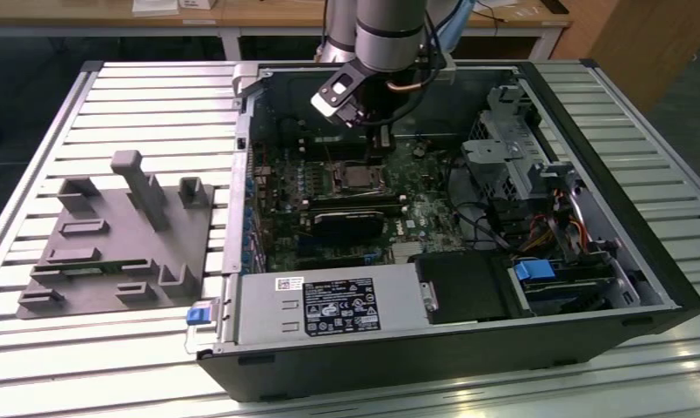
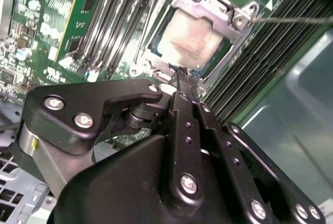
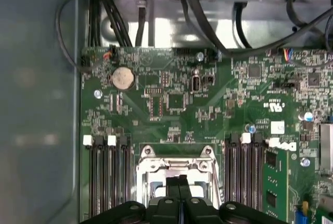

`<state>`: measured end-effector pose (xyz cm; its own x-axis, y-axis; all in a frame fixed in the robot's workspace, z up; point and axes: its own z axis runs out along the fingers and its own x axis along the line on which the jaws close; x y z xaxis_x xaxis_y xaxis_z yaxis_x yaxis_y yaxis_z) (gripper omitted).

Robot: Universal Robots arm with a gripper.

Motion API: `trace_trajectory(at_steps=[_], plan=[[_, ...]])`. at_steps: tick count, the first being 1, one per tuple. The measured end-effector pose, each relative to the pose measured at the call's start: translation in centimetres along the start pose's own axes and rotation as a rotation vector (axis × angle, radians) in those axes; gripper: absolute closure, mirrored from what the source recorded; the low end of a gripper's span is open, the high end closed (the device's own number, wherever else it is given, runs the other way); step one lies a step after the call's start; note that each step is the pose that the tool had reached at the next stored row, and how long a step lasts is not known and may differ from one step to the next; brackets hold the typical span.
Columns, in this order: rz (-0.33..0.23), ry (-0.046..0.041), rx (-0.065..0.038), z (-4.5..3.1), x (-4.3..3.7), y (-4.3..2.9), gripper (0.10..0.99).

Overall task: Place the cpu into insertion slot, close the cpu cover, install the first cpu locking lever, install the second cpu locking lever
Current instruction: 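Close the cpu cover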

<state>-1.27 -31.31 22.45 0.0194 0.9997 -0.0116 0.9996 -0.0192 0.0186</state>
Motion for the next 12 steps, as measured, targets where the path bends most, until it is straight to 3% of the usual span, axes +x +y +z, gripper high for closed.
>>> trace_trajectory(at_steps=[6, 12], plan=[[0.000, 0.0001, 0.000, 0.63, -0.01, -0.81, 0.980], [0.000, 0.0000, 0.000, 0.80, -0.02, -1.41, 0.980]])
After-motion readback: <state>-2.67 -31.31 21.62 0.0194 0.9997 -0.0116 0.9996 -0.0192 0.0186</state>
